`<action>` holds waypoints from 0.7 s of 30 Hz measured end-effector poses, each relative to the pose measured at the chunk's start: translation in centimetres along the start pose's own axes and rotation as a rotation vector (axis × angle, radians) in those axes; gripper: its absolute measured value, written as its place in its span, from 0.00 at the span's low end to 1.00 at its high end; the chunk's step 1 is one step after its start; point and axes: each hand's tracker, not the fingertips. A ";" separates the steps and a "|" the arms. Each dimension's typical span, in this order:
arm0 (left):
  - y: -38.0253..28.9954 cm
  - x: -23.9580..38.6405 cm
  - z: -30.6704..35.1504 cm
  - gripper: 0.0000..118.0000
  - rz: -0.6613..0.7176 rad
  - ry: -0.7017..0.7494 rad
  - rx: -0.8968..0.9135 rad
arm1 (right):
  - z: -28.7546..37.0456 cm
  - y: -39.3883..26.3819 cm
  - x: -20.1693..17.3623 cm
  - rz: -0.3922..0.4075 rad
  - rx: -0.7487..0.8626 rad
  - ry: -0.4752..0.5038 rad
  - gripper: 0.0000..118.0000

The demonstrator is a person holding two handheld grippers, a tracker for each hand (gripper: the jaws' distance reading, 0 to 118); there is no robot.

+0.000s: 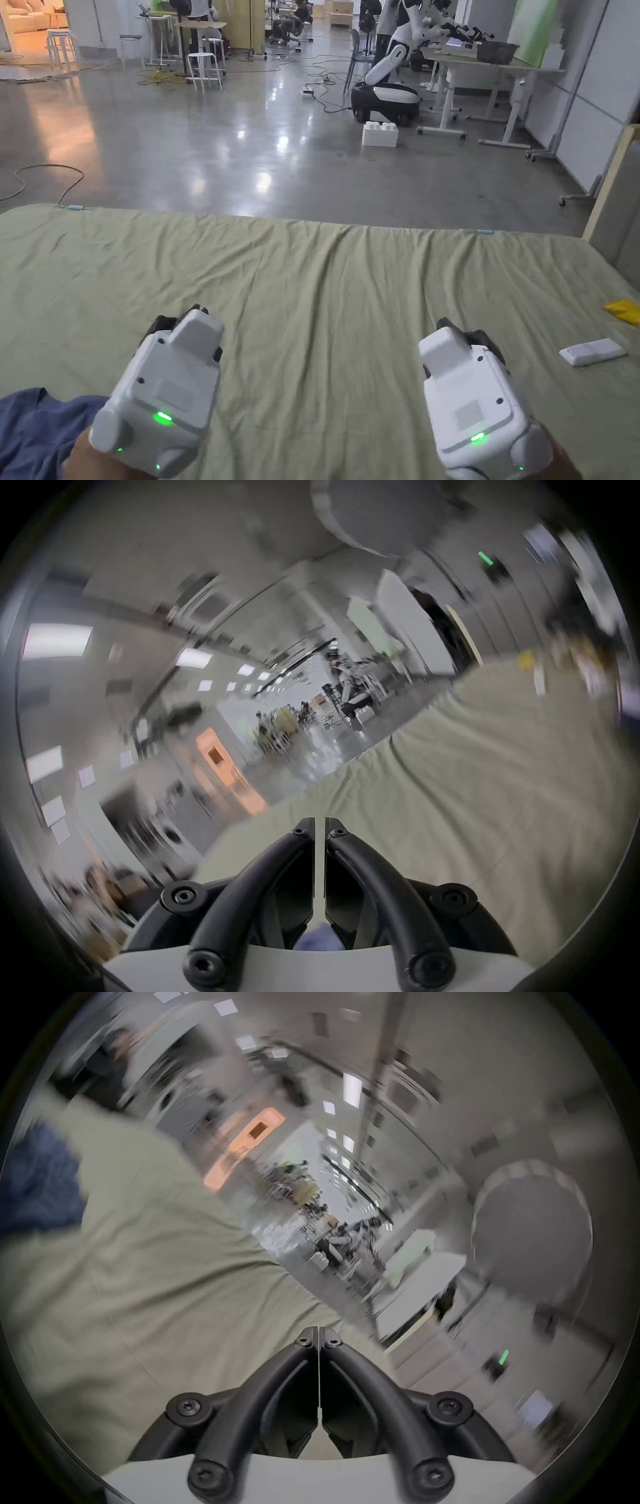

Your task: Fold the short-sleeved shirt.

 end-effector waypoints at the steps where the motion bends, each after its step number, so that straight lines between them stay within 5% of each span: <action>1: 0.0 -0.5 -0.1 0.04 0.115 -0.007 -0.011 | 0.0 -0.1 0.5 -0.113 -0.016 -0.013 0.01; 3: -0.4 -1.6 -0.1 0.04 0.378 -0.046 -0.003 | 0.0 -0.6 1.7 -0.389 -0.041 -0.051 0.01; 6: -0.8 -1.7 0.4 0.04 0.565 -0.026 0.004 | 0.2 -2.6 2.5 -0.807 -0.181 -0.056 0.01; 7: -0.8 -1.8 0.5 0.04 0.597 -0.021 0.012 | 0.4 -2.1 2.9 -0.740 -0.077 -0.107 0.01; 8: -0.8 -1.7 0.7 0.04 0.623 -0.023 0.027 | 0.7 -2.1 2.3 -0.777 -0.112 -0.089 0.01; 13: -0.4 -1.8 1.3 0.04 0.660 -0.003 0.043 | 1.2 -1.3 2.2 -0.720 -0.052 -0.087 0.01; 21: -1.4 -3.3 1.9 0.04 0.534 -0.013 -0.042 | 1.2 -0.4 1.2 -0.666 -0.049 -0.030 0.01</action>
